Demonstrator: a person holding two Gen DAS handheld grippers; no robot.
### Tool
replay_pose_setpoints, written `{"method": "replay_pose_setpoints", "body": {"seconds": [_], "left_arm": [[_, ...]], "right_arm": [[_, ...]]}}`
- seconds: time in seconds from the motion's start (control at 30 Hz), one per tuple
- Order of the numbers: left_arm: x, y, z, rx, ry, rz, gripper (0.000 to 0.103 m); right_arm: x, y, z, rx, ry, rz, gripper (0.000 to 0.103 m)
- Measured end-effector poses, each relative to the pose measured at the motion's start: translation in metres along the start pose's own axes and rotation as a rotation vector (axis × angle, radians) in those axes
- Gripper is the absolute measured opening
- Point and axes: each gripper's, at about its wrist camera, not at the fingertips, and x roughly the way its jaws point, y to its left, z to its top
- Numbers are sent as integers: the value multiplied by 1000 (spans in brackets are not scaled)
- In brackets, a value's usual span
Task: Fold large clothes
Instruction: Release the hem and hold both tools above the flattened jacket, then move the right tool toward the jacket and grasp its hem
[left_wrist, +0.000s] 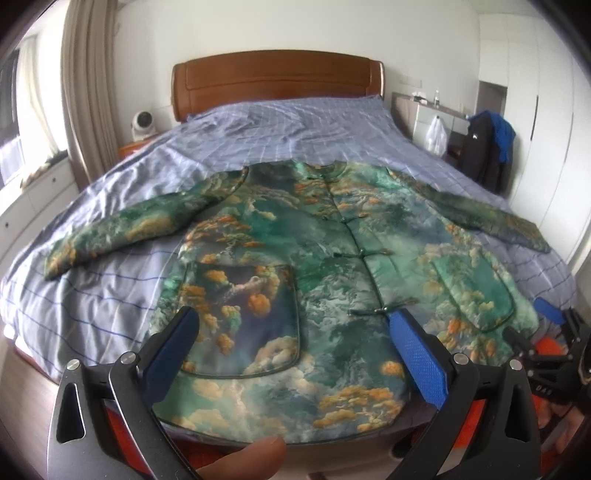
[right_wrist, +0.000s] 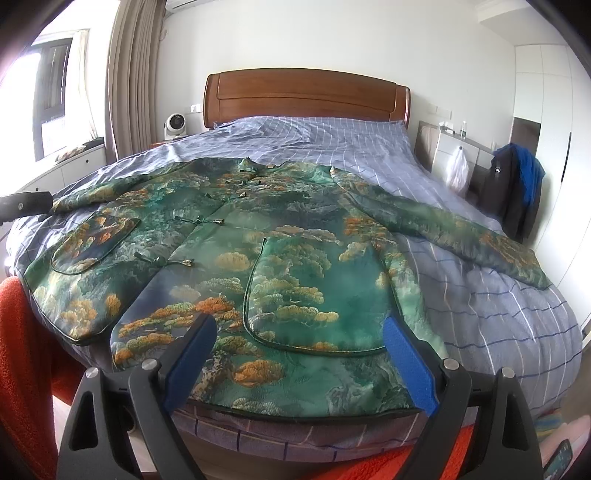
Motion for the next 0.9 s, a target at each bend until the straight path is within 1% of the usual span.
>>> {"method": "replay_pose_setpoints", "body": {"seconds": [0.2,0.3,0.33,0.4,0.5,0.53,0.57,0.6,0.67,0.7,0.73,0.8,0.87,0.9], "left_arm": [[3,0,-1,9,3,18,103],[2,-1,-1,25,-2,32,103],[2,1,-1,22,1,30,103],[2,5,-1,6,9,24,103],[3,13,-2,-17,13,37,103],[2,15,-2,-19,8,54,103],[2,17,-3,-20,2,67,103],[1,19,-3,-24,-4,82,103],[-1,25,-2,-40,-19,103,103],[-2,28,-2,-49,-22,108,103],[-2,31,-1,-62,-25,114,103],[0,35,-1,-77,-21,123,103],[4,37,-1,-84,-4,128,103],[7,37,-1,-82,9,132,103]], "right_arm": [[0,-1,-1,11,5,20,91],[-1,-19,7,79,3,84,91],[0,-29,12,111,2,106,91],[7,-67,29,198,6,137,91],[24,-143,55,325,10,83,91],[31,-175,60,386,3,53,91],[38,-214,61,478,-11,0,91],[46,-248,59,577,-9,-29,91],[64,-313,43,824,3,-29,90],[73,-345,29,974,-6,-14,87],[78,-364,17,1078,-13,-19,85],[89,-388,-2,1233,-26,-32,79],[102,-403,-18,1365,-28,-40,74],[107,-410,-23,1408,-30,-50,72]]}}
